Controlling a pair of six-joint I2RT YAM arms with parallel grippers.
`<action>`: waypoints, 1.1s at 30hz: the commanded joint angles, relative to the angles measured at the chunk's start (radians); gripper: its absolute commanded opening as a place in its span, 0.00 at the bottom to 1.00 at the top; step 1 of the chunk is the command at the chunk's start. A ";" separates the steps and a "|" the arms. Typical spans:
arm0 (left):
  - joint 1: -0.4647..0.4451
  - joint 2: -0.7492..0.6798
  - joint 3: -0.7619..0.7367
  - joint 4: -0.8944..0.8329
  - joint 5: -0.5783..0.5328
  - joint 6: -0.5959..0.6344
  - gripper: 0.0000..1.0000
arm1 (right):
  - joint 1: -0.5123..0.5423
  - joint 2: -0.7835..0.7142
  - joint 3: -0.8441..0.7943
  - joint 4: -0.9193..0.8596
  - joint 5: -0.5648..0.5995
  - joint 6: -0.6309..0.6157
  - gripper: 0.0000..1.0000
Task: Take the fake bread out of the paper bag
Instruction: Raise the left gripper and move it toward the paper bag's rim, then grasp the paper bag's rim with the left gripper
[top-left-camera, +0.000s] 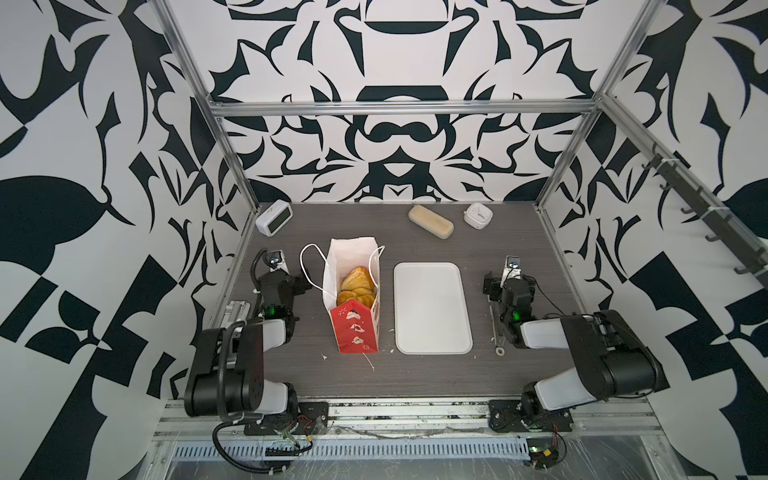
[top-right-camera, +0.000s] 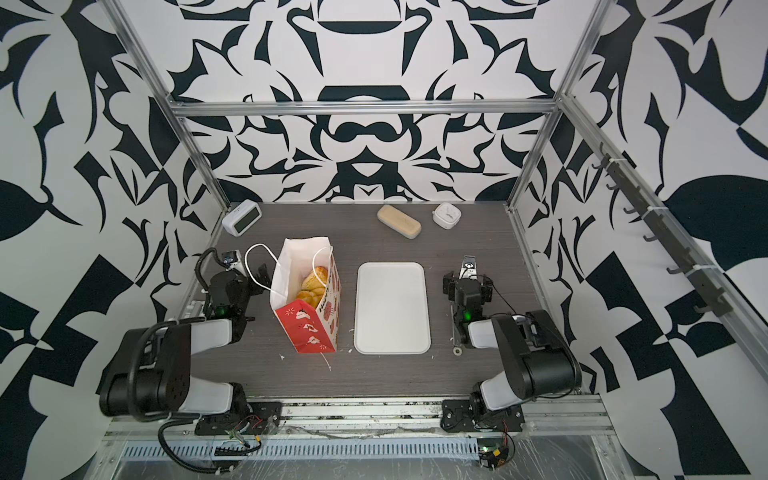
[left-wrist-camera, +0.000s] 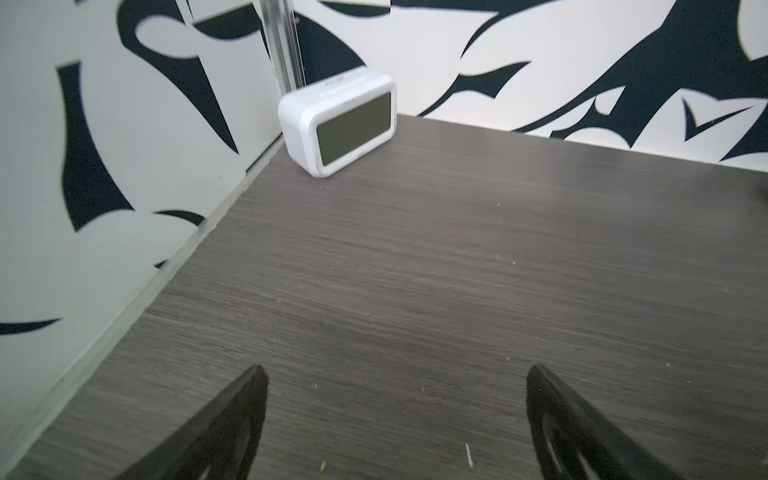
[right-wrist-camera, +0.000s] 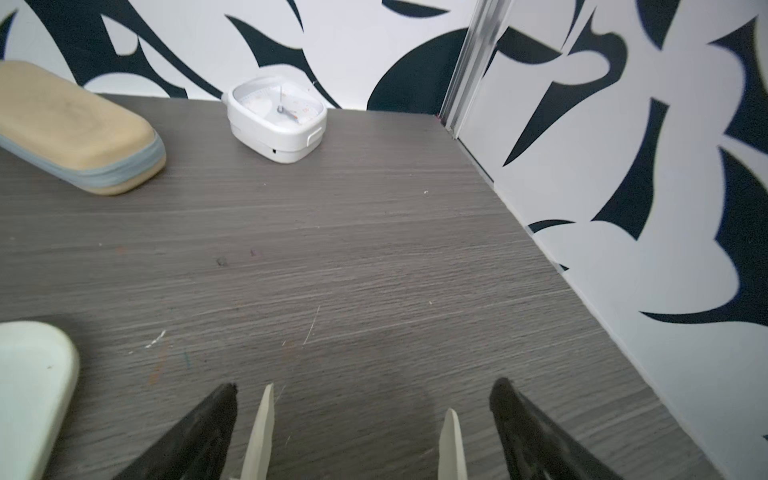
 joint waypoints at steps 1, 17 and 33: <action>0.003 -0.137 0.031 -0.093 -0.072 -0.025 1.00 | 0.035 -0.071 0.013 -0.020 0.096 -0.021 0.97; -0.020 -0.768 0.596 -1.276 0.267 -0.422 0.91 | 0.191 -0.434 0.418 -1.070 0.022 0.153 1.00; -0.020 -0.736 0.511 -1.370 0.636 -0.465 0.87 | 0.192 -0.425 0.410 -1.106 -0.078 0.220 0.99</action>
